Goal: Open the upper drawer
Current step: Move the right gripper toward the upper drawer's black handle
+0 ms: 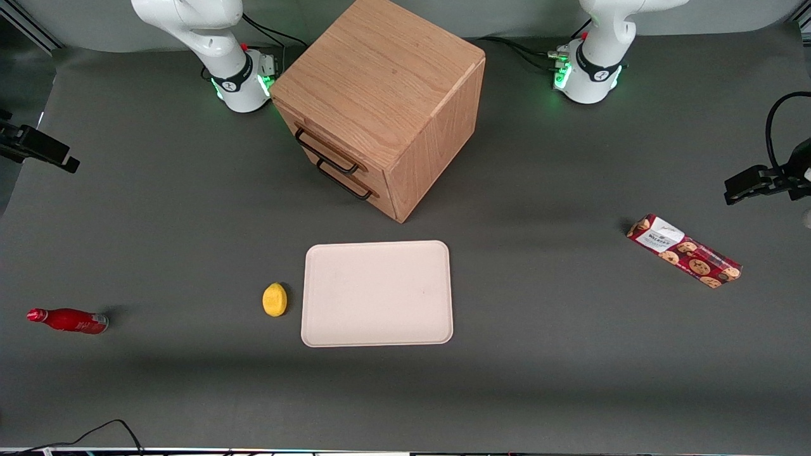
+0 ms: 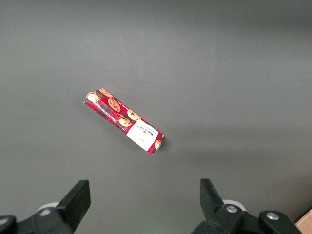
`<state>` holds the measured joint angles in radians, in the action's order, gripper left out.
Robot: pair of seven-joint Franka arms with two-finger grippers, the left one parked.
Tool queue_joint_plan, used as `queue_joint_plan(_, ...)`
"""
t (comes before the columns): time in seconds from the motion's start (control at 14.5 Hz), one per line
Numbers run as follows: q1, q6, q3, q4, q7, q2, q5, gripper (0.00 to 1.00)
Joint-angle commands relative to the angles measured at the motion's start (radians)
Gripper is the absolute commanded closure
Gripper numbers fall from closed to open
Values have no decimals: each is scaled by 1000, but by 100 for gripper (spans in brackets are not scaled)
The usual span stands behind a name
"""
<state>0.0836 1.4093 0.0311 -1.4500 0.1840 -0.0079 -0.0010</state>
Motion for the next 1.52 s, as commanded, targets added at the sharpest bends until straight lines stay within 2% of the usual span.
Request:
queue_joint_plan(0.0,-7,16,-11,-26,-3,-20,19,0)
queue_joint_plan(0.55,-24,22,16,-78,-3,-29,33,0)
queue_joint_plan(0.83,-28,77,174,-150,-4,-18,46,0)
queue_joint_plan(1.17,-36,164,320,-251,-67,-15,46,0)
queue_joint_plan(1.45,-35,218,414,-335,-205,-15,53,0)
